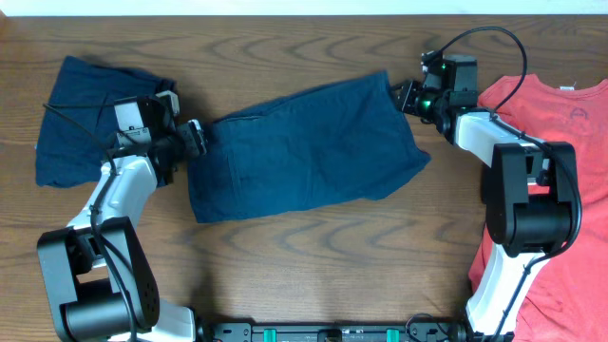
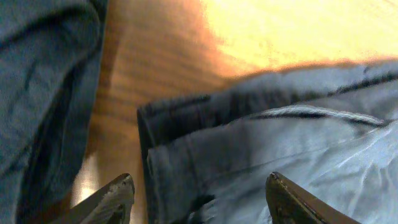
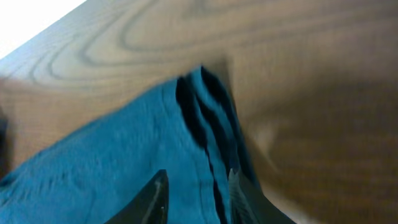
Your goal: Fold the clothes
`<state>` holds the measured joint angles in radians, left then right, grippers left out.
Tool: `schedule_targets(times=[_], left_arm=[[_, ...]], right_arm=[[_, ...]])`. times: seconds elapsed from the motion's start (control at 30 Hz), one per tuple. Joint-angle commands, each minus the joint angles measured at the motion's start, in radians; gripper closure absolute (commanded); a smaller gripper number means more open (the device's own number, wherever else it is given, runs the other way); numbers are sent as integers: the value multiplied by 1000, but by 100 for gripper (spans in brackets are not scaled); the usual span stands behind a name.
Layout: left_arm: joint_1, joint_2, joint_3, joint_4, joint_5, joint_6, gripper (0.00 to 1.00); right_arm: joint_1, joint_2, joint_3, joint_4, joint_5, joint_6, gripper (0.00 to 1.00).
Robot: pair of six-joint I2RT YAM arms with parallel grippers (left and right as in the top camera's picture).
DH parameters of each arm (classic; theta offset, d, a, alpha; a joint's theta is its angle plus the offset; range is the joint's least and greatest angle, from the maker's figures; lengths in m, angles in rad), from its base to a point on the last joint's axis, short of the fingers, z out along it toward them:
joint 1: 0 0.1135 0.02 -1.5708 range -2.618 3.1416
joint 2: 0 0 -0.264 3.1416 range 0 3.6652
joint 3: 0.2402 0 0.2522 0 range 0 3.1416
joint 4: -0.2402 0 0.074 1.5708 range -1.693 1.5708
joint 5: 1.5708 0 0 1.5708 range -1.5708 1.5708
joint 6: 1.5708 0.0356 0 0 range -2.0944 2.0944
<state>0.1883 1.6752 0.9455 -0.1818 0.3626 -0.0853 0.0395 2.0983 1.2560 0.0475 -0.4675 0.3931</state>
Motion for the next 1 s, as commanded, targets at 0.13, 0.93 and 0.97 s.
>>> schedule_targets(times=[0.13, 0.93, 0.97], left_arm=[[-16, -105, 17, -155, 95, -1, 50], [-159, 14, -53, -256, -296, 47, 83], [-159, 9, -34, -266, -292, 47, 83]], right_arm=[[30, -124, 6, -315, -195, -188, 68], [99, -82, -2, -941, 628, 66, 76], [84, -83, -2, -945, 600, 59, 76]])
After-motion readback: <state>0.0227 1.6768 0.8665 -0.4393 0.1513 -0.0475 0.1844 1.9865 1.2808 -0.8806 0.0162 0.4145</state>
